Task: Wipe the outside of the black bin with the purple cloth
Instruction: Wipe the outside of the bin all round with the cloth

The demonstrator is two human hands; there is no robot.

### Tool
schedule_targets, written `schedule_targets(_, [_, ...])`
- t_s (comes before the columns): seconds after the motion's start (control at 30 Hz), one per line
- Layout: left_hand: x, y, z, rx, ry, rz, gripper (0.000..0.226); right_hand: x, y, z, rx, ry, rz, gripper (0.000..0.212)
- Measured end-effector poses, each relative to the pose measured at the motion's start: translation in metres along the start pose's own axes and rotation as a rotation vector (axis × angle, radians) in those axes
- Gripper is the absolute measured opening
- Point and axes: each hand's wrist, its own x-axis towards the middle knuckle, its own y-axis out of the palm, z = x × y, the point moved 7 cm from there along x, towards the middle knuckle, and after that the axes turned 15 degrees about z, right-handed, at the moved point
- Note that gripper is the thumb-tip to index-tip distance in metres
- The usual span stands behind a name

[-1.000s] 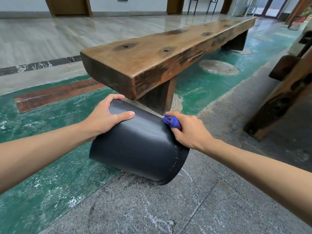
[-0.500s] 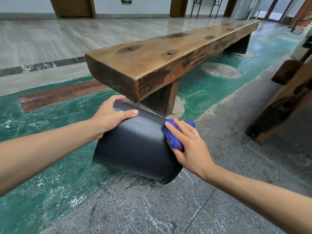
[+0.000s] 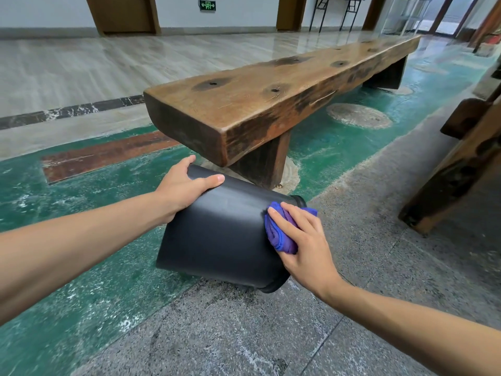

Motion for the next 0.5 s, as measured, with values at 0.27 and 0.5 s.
schedule_targets(0.27, [-0.040, 0.020, 0.015, 0.164, 0.241, 0.191, 0.113, 0.028, -0.020, -0.026, 0.220, 0.054, -0.090, 0.053])
schedule_targets(0.5, [-0.058, 0.044, -0.010, 0.479, 0.560, 0.117, 0.112, 0.031, -0.023, -0.049, 0.299, 0.151, -0.081, 0.049])
